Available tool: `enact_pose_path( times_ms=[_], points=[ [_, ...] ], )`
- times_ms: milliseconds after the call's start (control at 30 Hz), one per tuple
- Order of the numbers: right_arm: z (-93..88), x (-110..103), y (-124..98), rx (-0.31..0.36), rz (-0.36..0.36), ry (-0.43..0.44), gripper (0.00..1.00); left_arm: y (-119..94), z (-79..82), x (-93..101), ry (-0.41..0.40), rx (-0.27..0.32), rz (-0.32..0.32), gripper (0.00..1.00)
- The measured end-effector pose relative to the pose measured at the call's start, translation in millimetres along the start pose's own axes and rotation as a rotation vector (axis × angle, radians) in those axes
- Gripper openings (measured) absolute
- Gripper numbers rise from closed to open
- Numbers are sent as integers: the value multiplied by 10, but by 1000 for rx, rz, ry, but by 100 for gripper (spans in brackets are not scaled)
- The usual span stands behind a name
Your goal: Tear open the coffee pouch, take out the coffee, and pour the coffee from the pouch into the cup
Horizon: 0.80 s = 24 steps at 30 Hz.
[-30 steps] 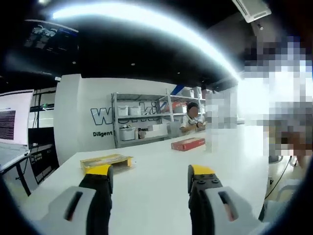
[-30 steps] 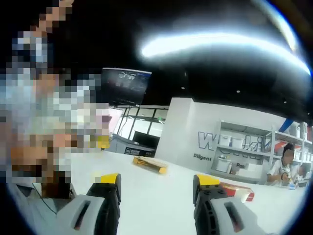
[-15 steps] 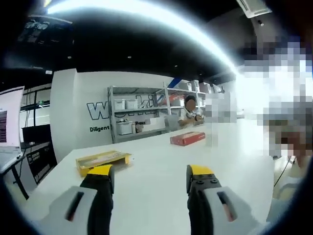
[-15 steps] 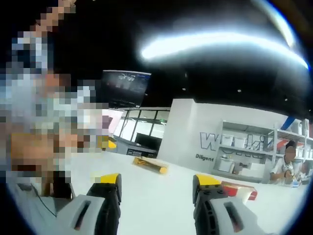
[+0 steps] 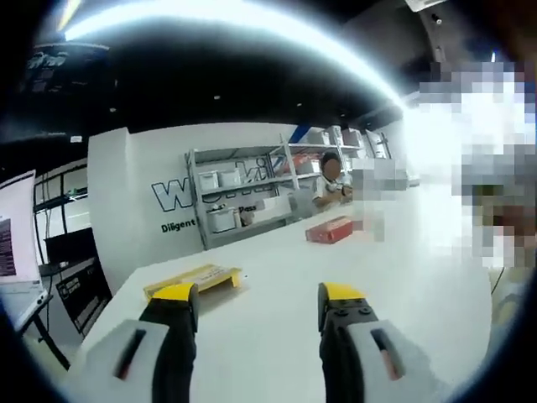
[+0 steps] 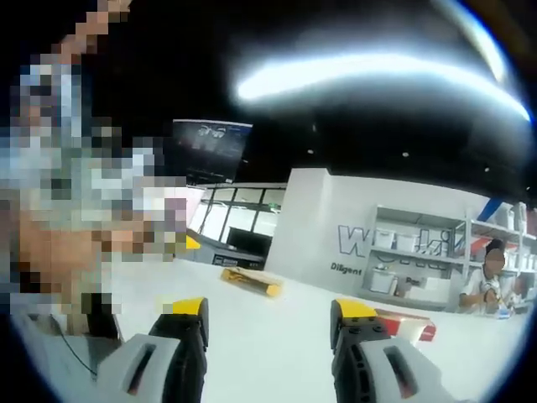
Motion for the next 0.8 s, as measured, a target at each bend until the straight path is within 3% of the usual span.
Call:
enact_pose_path(
  times_ms=[200,300,800],
  points=[
    [-12,7,25,-7,5,-2,58,95,24,-58,29,-12,-17,58],
    [40,3,12,9,6,-1,58,107,54,-101,1,1,-27,57],
    [109,31,-43,4,-2,-27,58,212,60,-197,40,-39,1,58]
  ],
)
Point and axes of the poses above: the point that each gripper's makers call its tool centre point, and the gripper's own axes: y roughly forward along the fingers, x roughly to its right, z roughly out of its top, the point moved 6 cm from there along -y, roughly backward along the fingers, and after that the axes turned 2 degrees about -y, right-handed, at the moved point
